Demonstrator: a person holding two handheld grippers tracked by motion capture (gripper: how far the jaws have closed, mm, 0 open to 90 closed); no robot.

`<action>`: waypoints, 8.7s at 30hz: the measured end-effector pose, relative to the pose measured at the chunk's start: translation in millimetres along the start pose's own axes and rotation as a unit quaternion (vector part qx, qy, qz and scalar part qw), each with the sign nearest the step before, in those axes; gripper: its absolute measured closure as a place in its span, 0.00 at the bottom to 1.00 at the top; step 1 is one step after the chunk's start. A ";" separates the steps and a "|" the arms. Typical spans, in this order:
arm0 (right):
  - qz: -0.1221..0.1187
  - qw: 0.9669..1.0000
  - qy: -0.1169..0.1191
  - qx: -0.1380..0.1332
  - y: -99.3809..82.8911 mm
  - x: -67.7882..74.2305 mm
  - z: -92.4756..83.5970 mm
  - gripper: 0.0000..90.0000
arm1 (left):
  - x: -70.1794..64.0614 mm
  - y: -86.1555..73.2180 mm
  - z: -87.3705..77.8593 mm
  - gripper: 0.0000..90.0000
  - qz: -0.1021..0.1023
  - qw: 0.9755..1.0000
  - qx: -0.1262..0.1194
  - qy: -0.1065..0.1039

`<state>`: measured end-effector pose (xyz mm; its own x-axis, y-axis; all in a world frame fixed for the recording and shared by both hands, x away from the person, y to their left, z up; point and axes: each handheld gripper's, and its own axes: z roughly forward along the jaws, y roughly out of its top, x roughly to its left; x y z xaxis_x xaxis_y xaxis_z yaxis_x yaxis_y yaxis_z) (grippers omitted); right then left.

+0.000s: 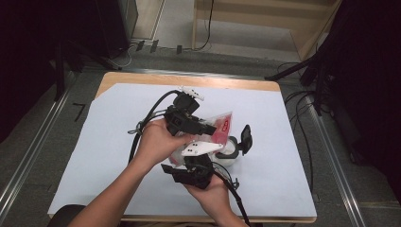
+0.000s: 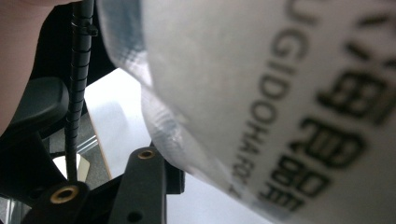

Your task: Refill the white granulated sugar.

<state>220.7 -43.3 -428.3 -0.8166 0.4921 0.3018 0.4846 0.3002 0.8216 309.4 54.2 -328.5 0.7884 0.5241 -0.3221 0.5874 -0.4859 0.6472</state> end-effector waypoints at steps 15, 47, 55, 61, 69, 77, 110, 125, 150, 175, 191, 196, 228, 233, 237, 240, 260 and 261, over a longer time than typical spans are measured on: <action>-0.003 1.000 -0.002 -0.002 0.2 0.2 -0.4 0.71 | -0.7 0.3 -0.6 0.78 0.000 1.000 -0.001 0.000; 0.003 1.000 -0.002 0.001 3.6 -2.6 -0.5 0.71 | 6.6 5.4 1.7 0.79 -0.020 1.000 0.006 -0.010; 0.003 1.000 -0.007 0.006 6.5 -3.9 1.3 0.71 | 11.9 9.2 2.8 0.80 -0.030 0.999 0.015 -0.009; 0.007 1.000 -0.009 0.006 8.2 -4.8 1.6 0.71 | 16.0 12.2 4.6 0.80 -0.036 0.999 0.020 -0.017; 0.008 1.000 -0.011 0.003 11.8 -5.6 4.6 0.71 | 18.6 12.6 1.1 0.81 -0.037 0.999 0.015 -0.013; 0.004 1.000 -0.012 0.009 12.2 -3.4 5.8 0.69 | 18.3 11.2 -0.7 0.81 -0.032 0.999 0.011 -0.014; 0.001 1.000 -0.018 0.000 13.0 -3.6 1.7 0.71 | 12.7 17.6 0.8 0.81 -0.014 1.000 0.015 -0.008; -0.001 1.000 -0.020 0.000 12.8 -5.0 0.8 0.72 | 11.8 18.7 2.5 0.80 -0.011 1.000 0.013 -0.006; -0.014 0.999 -0.030 0.003 11.2 -4.9 1.1 0.71 | 6.9 18.8 4.4 0.82 0.002 1.000 0.009 0.001; 0.013 1.000 -0.023 -0.005 11.9 -8.9 -3.2 0.72 | 6.5 20.1 5.3 0.82 0.000 1.000 0.021 -0.002; -0.002 1.000 -0.031 0.000 13.0 -5.3 -3.8 0.72 | 5.6 20.9 4.1 0.84 0.003 1.000 0.018 -0.001; -0.001 1.000 -0.029 -0.001 12.8 -5.4 -3.6 0.72 | 8.3 20.8 4.1 0.84 -0.002 1.000 0.018 -0.006; 0.004 1.000 -0.024 -0.012 10.1 -7.1 -4.0 0.71 | 6.2 21.5 5.6 0.86 0.001 1.000 0.018 0.003; 0.002 1.000 -0.025 -0.013 9.7 -6.5 -3.6 0.70 | 5.8 21.6 5.6 0.86 0.001 1.000 0.018 0.004; 0.000 1.000 -0.027 -0.013 9.6 -6.5 -3.6 0.71 | 5.6 21.5 5.3 0.86 0.003 1.000 0.019 0.005; -0.001 1.000 -0.027 -0.012 9.6 -6.7 -3.5 0.71 | 5.8 21.3 5.3 0.86 0.003 1.000 0.018 0.005; -0.002 0.999 -0.029 -0.020 7.7 -5.9 -4.3 0.71 | 3.6 21.4 4.4 0.86 0.007 1.000 0.016 0.004; -0.003 0.999 -0.029 -0.020 7.7 -5.8 -4.4 0.71 | 3.5 21.4 4.3 0.86 0.008 1.000 0.015 0.004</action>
<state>227.8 -47.4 -421.6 -0.7987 0.5381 0.2692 0.4663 0.2706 0.8422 325.5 42.6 -318.7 0.7959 0.5224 -0.3059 0.5806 -0.5153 0.6304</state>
